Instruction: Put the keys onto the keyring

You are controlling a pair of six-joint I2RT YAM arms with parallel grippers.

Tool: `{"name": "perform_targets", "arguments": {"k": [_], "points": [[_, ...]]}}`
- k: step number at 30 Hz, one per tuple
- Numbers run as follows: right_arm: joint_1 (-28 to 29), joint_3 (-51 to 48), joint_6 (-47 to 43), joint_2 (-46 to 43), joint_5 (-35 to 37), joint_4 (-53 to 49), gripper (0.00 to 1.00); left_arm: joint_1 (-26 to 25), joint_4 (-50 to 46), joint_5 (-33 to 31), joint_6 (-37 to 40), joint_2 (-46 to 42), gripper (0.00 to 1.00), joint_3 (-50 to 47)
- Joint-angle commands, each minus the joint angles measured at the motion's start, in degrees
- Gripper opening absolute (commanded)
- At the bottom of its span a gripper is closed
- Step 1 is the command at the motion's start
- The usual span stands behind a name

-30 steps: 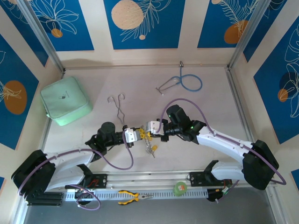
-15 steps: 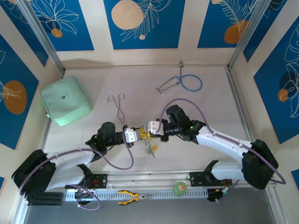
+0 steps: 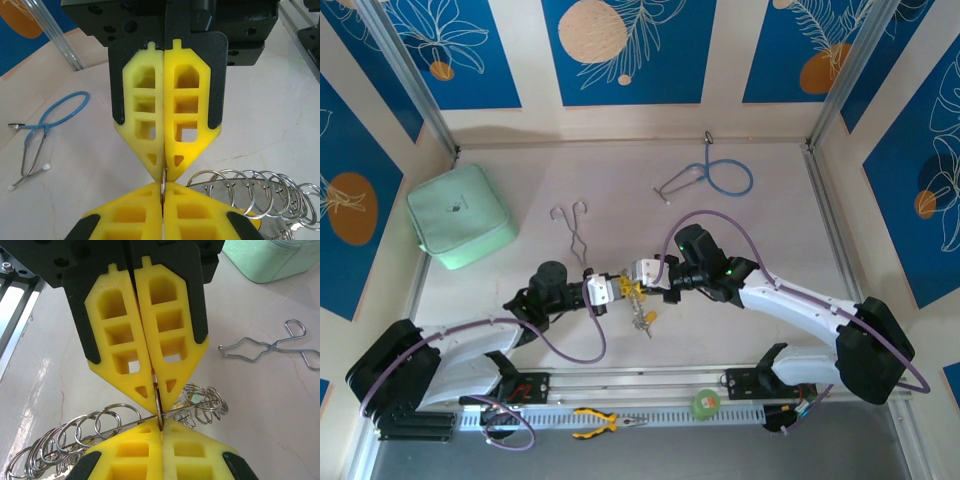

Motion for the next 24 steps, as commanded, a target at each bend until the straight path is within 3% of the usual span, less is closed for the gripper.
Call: {"name": "perform_targets", "arguments": {"k": [1,5,10,16,19,24], "points": [[0.6,1.5,0.8,0.6,-3.0,0.5,0.0,-0.4,3.4,1.8,-0.2,0.5,0.04,1.8],[0.6,0.9,1.3,0.0,-1.9,1.5,0.0,-0.4,3.4,1.5,0.1,0.2,0.0,1.8],[-1.8,-2.2,4.5,-4.4,-1.2,5.1,0.25,-0.4,2.7,-0.4,0.3,-1.2,0.0,1.1],[-8.1,-9.9,16.3,-15.5,0.0,17.0,0.41,-0.4,1.3,-9.0,-4.9,-3.4,0.0,1.2],[-8.9,-10.2,25.4,-18.0,7.4,17.7,0.42,-0.4,-0.3,-13.6,-8.9,-4.1,0.0,2.6],[-7.4,-2.8,33.2,-18.0,11.5,3.7,0.33,-0.3,-7.1,-23.9,-19.1,-5.3,0.0,8.3]]}}
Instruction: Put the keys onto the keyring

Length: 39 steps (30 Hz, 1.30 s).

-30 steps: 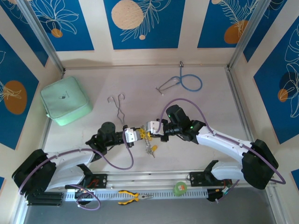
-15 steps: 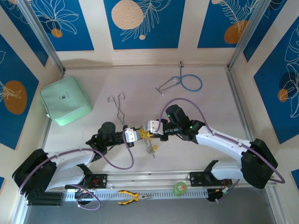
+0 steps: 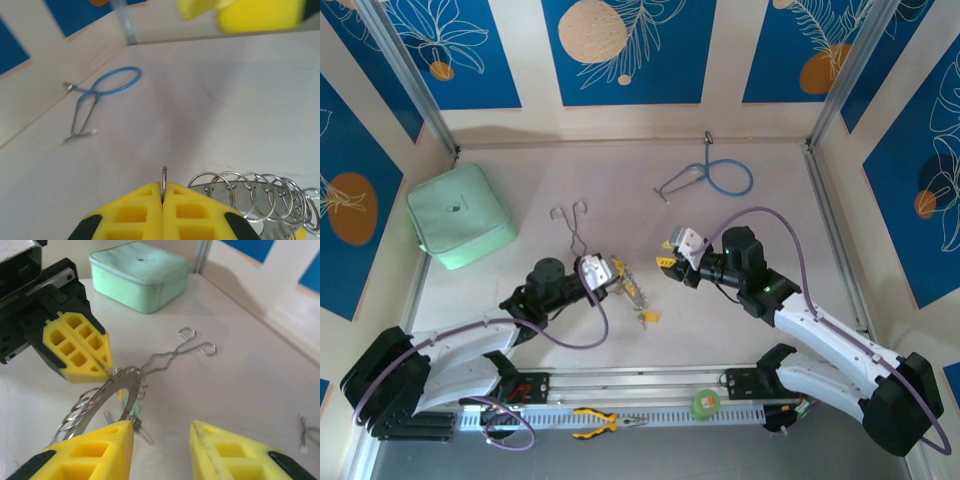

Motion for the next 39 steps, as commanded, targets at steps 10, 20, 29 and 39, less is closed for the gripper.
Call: {"name": "perform_targets", "arguments": {"k": [10,20,29,39], "points": [[8.8,9.3,8.2,4.3,3.1,-7.3,0.28,1.2,-12.7,-30.1,-11.1,-9.0,0.0,13.3],[23.1,12.0,7.7,25.4,5.3,6.4,0.3,9.6,-24.3,-37.7,-14.4,-16.4,0.0,15.0],[29.2,25.4,5.1,48.5,7.2,8.3,0.29,18.8,-27.6,-28.4,-17.9,-20.8,0.0,12.6],[30.1,38.1,2.5,64.3,11.9,4.7,0.31,19.7,-29.2,-31.2,-17.7,-21.7,0.0,12.1]]}}
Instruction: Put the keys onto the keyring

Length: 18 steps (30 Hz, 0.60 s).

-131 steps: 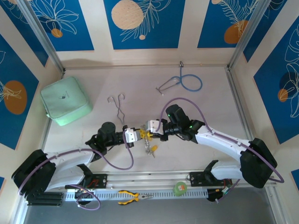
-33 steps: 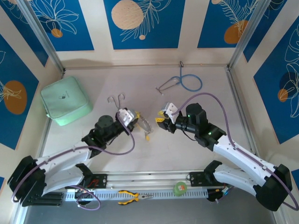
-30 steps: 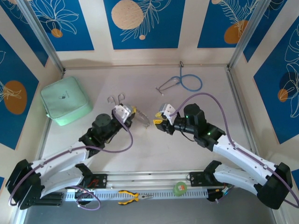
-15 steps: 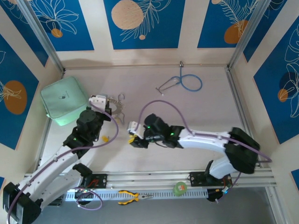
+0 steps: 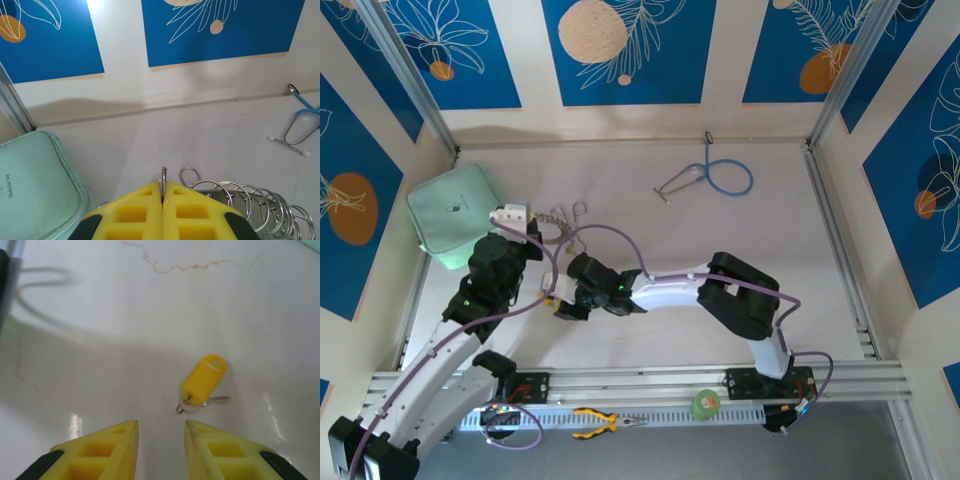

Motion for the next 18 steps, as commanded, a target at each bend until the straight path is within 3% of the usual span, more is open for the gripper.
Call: {"name": "perform_targets", "arguments": {"k": [1,12,18], "points": [[0.3,3.2,-1.4,3.4,1.9,-1.4,0.32,0.6,1.5,-1.2,-0.6,-1.2,0.0,-0.3],[0.0,8.0,-0.2,9.9,1.5,-0.8,0.37,0.6,2.3,-0.2,0.1,-1.7,0.0,-0.9],[-0.2,9.0,-0.4,11.5,1.7,-0.9,0.25,0.6,2.4,0.1,0.6,-1.7,0.0,-1.0]]}}
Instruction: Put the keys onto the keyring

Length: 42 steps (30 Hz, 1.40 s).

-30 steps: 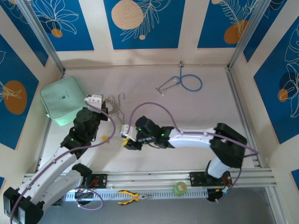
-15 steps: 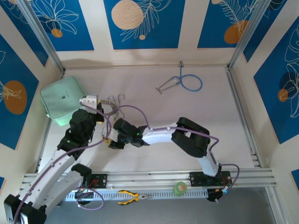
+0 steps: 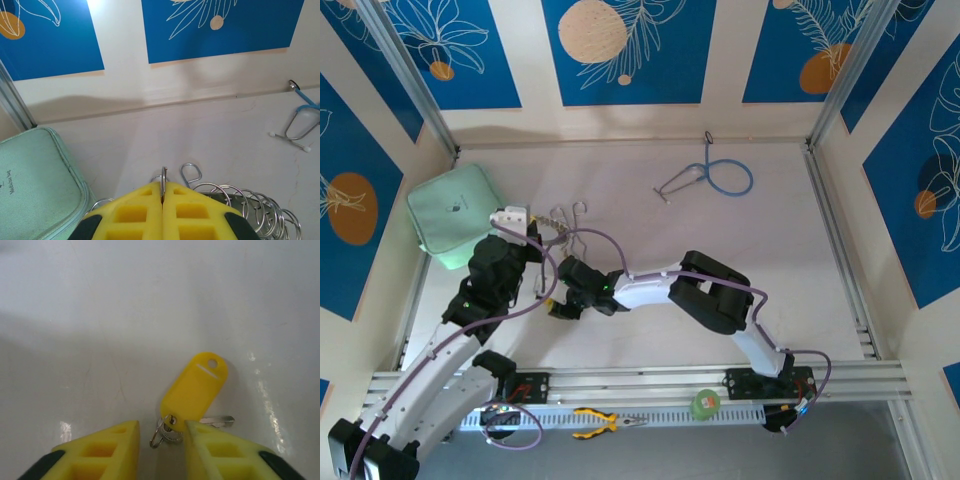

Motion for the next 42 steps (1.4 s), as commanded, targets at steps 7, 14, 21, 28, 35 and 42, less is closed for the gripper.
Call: {"name": "perform_targets", "arguments": {"k": [7,14,21,28,35,42], "points": [[0.0,0.8,-1.2,0.0,0.0,-0.3,0.02,0.6,2.9,0.5,0.6,-1.2,0.0,-0.3],[0.1,-10.3,0.5,-11.6,-1.1,0.8,0.0,0.6,3.3,5.2,2.2,-1.0,0.0,-0.6],[-3.3,-24.6,15.7,-30.4,-1.7,-11.1,0.0,0.3,5.6,18.1,5.1,1.0,0.0,-2.0],[-14.1,-29.7,37.5,-41.3,-0.2,-33.5,0.0,-3.7,8.7,23.7,8.3,7.5,0.0,-2.2],[-20.2,-35.6,46.3,-46.5,6.9,-35.6,0.0,-11.5,9.1,26.2,15.8,14.1,0.0,-1.8],[-26.0,-35.8,45.1,-41.3,2.4,-33.7,0.01,-15.3,11.7,34.0,20.6,18.1,0.0,-3.1]]}}
